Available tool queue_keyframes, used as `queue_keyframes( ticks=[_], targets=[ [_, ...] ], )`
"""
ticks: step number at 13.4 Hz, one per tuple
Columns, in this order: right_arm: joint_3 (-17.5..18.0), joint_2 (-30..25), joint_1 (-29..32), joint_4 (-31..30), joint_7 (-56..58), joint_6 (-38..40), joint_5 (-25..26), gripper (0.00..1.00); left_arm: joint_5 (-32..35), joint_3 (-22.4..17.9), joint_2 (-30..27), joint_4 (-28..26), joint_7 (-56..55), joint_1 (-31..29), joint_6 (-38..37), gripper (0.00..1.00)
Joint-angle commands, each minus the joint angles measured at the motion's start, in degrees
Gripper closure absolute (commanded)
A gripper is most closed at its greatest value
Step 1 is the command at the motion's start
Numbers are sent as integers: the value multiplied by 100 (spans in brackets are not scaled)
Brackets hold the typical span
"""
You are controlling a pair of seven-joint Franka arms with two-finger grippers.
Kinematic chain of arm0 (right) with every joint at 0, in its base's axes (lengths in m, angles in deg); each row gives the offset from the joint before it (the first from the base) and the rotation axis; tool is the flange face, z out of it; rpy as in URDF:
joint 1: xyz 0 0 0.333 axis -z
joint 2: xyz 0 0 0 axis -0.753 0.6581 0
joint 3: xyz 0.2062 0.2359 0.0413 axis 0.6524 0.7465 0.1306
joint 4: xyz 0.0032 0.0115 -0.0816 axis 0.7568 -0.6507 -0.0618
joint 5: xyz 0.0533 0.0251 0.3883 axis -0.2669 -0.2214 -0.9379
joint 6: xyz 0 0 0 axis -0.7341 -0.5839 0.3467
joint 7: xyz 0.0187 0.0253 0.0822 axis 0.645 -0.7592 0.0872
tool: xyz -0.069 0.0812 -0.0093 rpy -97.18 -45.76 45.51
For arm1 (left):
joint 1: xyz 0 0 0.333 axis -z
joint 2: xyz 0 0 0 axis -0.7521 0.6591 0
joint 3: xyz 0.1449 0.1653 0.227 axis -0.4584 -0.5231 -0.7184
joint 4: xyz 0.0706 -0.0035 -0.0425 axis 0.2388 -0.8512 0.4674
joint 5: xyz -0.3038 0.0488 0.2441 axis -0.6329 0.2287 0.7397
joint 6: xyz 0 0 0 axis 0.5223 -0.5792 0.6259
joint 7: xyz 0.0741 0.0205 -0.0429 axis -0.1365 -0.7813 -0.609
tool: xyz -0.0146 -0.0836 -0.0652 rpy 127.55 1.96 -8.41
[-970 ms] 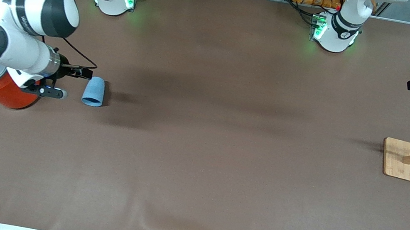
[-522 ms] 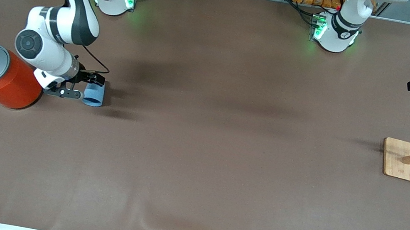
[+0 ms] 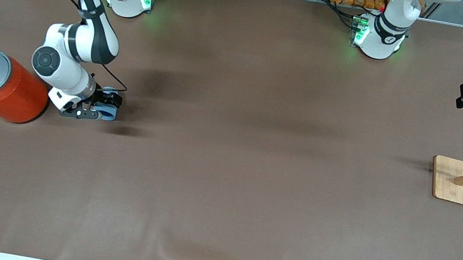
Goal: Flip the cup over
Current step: 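Close the right gripper around the blue cup's body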
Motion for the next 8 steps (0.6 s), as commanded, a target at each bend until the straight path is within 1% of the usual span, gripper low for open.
queue_keyframes(
  ticks=[1,2,4,5,6,7,8],
  targets=[
    [31,78,237,-29,716,-132,-57,70,43,28,83,44,66,-26,114,0],
    [40,61,220,15,744,-114,-57,99,43,28,83,44,66,-34,140,0],
    [57,26,150,242,771,25,-65,100,52,28,179,36,74,-43,202,0],
    [92,17,71,540,771,418,-65,100,52,28,206,36,66,-35,281,0],
    [188,17,10,1012,780,1101,-74,100,52,28,250,36,57,-17,299,0],
    [372,17,-17,1591,806,1812,-74,100,52,36,224,27,39,-8,299,0],
    [652,69,-35,2241,998,2411,-74,100,52,37,198,35,65,-8,282,0]
  ],
)
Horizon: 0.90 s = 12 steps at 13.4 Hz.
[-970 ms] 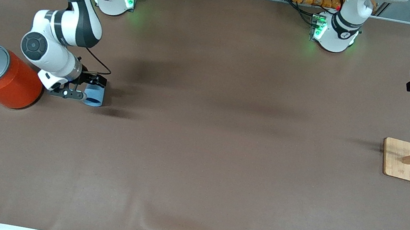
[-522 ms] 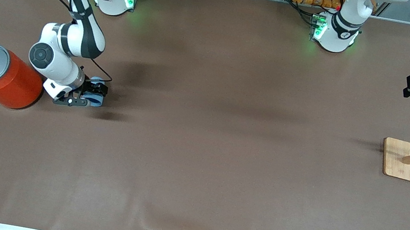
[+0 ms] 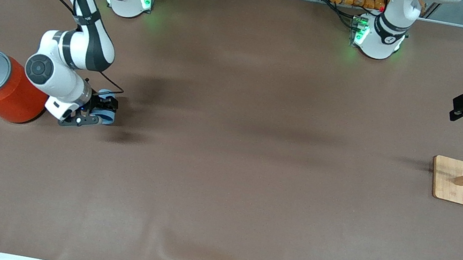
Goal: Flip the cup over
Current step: 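Lift the blue cup with the right gripper toward the table middle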
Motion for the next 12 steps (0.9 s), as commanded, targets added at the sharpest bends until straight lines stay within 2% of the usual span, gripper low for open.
queue_keyframes(
  ticks=[1,4,7,9,12],
  targets=[
    [592,88,-79,1579,393,1427,-60,100,52,41,-48,29,65,-12,4,0],
    [1077,352,-438,2206,553,1266,-262,100,113,59,-66,38,126,15,22,0],
    [1078,1149,-1421,3311,1438,895,-53,100,52,77,-49,-24,126,-11,39,0],
    [1078,1861,-2106,4181,1731,860,709,100,25,85,-40,-111,126,-20,57,0],
    [1051,2267,-2951,4353,1731,641,1975,100,-246,77,-49,-287,126,-47,57,0]
  ],
)
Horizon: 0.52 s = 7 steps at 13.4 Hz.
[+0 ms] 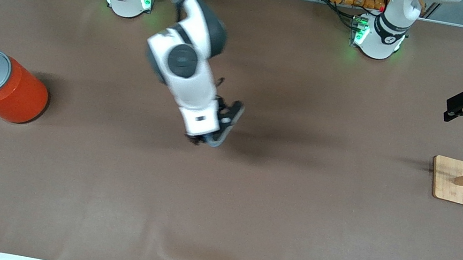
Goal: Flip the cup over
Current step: 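Lift the blue cup with the right gripper toward the table middle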
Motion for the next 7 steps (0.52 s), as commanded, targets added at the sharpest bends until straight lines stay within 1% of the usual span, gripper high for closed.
queue_keyframes(
  ticks=[1,2,4,7],
  targets=[
    [-71,501,-607,400,163,-60,829,100,-180,20,-60,-187,90,-54,50,0],
    [-106,615,-809,400,163,-78,944,100,-189,28,-61,-231,90,-54,50,0],
    [-132,800,-1091,391,128,-104,1444,100,-189,20,-61,-249,90,-54,50,0],
    [-141,1038,-1233,313,-3,-498,1674,100,-189,20,-87,-205,108,-45,50,0]
  ],
)
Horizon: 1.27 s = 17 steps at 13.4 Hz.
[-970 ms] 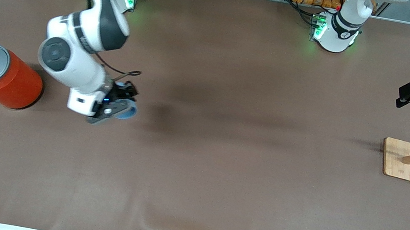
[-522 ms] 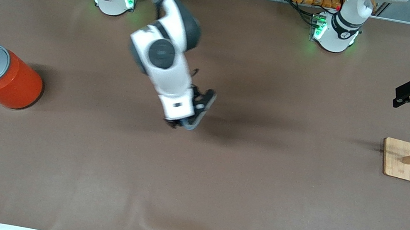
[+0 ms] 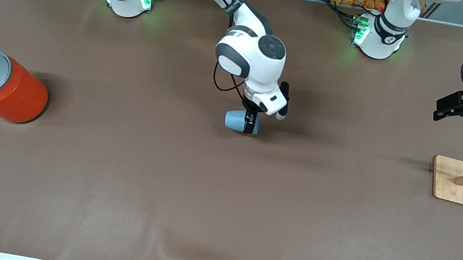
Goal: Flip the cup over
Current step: 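Hold the cup with the right gripper while the left gripper approaches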
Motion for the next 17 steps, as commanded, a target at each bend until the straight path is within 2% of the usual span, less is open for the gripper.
queue_keyframes(
  ticks=[1,7,8,9,12,17],
  targets=[
    [-61,229,-73,96,-45,-356,320,100,-91,31,-92,-9,108,-39,63,0],
    [-61,519,-170,95,-606,-569,532,99,-258,31,75,-9,108,49,388,0],
    [-61,519,-170,86,-790,-542,541,79,-328,40,127,-17,108,84,414,0],
    [-61,519,-161,86,-818,-533,550,1,-442,57,232,-17,108,102,415,0],
    [-61,511,-143,86,-819,-533,550,0,-811,119,479,0,108,189,441,0],
    [-61,458,-91,86,-836,-507,541,0,-795,189,857,0,108,532,976,0]
  ],
)
